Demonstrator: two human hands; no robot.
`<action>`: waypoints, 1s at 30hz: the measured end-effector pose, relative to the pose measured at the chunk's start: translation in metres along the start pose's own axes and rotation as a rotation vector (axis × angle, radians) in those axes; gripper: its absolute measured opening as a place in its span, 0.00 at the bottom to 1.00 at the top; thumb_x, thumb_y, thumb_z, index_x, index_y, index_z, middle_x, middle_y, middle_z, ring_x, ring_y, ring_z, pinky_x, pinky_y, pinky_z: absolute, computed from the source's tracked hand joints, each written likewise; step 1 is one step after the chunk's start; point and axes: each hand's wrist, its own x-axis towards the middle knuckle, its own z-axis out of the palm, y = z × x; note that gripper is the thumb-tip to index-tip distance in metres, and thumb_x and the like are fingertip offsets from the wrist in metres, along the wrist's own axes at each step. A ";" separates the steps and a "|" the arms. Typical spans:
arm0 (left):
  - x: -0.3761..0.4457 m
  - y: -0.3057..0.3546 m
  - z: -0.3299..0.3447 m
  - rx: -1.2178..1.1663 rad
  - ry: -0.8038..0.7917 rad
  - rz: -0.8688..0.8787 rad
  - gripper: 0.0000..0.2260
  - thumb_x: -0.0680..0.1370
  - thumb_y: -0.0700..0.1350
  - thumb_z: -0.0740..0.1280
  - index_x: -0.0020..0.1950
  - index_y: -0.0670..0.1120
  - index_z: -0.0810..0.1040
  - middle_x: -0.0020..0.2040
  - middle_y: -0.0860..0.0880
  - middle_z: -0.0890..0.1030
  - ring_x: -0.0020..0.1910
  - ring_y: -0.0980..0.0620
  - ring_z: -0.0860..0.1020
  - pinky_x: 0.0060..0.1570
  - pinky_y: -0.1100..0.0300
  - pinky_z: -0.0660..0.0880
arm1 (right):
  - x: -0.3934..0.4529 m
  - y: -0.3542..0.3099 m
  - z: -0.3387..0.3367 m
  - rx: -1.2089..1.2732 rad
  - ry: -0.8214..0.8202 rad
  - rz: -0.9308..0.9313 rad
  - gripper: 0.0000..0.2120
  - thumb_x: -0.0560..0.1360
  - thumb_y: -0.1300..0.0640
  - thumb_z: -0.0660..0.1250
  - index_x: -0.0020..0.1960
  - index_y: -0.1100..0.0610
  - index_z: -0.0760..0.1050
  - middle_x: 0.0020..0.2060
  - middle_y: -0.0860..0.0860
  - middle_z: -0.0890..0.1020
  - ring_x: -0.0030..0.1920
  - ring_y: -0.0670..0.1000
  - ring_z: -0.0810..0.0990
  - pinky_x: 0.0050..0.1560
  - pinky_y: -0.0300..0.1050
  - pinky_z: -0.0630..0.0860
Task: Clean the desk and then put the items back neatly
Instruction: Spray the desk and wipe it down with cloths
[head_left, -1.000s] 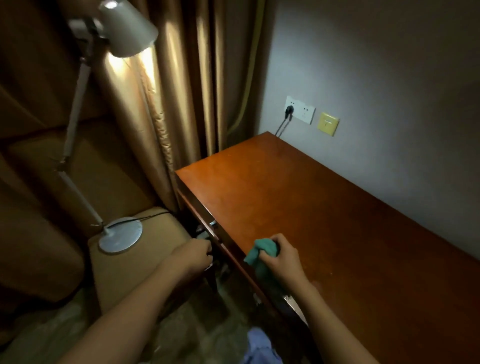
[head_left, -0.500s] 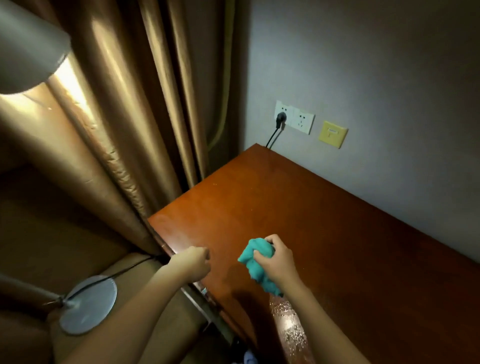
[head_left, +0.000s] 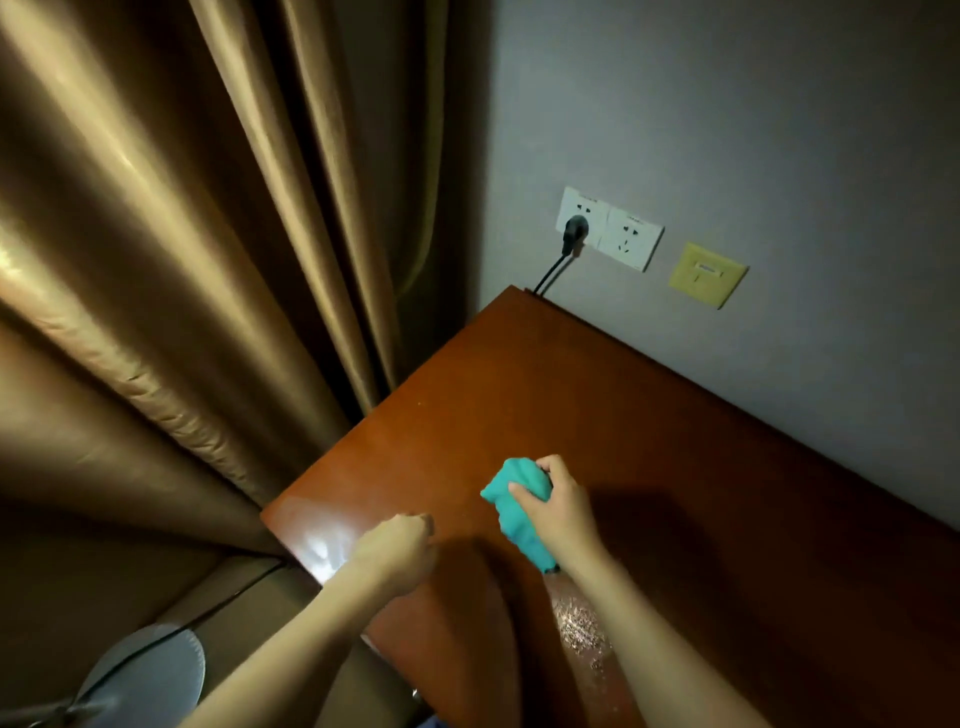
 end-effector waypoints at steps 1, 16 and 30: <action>0.009 -0.002 -0.003 -0.009 0.003 0.006 0.15 0.79 0.47 0.57 0.64 0.47 0.73 0.60 0.46 0.77 0.56 0.46 0.77 0.54 0.54 0.76 | 0.014 -0.006 0.002 0.035 0.023 0.014 0.11 0.76 0.53 0.68 0.53 0.55 0.68 0.46 0.48 0.76 0.44 0.47 0.77 0.34 0.29 0.69; 0.082 -0.009 -0.002 -0.020 0.081 -0.012 0.22 0.81 0.49 0.56 0.74 0.48 0.60 0.70 0.45 0.63 0.69 0.44 0.61 0.66 0.51 0.64 | 0.067 0.021 0.059 -0.680 -0.045 -0.094 0.28 0.82 0.53 0.56 0.78 0.56 0.50 0.78 0.52 0.49 0.77 0.52 0.46 0.73 0.44 0.40; 0.147 -0.006 0.019 0.053 0.213 -0.002 0.30 0.76 0.65 0.37 0.77 0.56 0.48 0.78 0.45 0.52 0.76 0.40 0.52 0.71 0.39 0.40 | 0.135 0.026 0.072 -1.033 -0.269 -0.092 0.30 0.76 0.46 0.53 0.73 0.64 0.62 0.72 0.65 0.62 0.73 0.64 0.61 0.71 0.62 0.50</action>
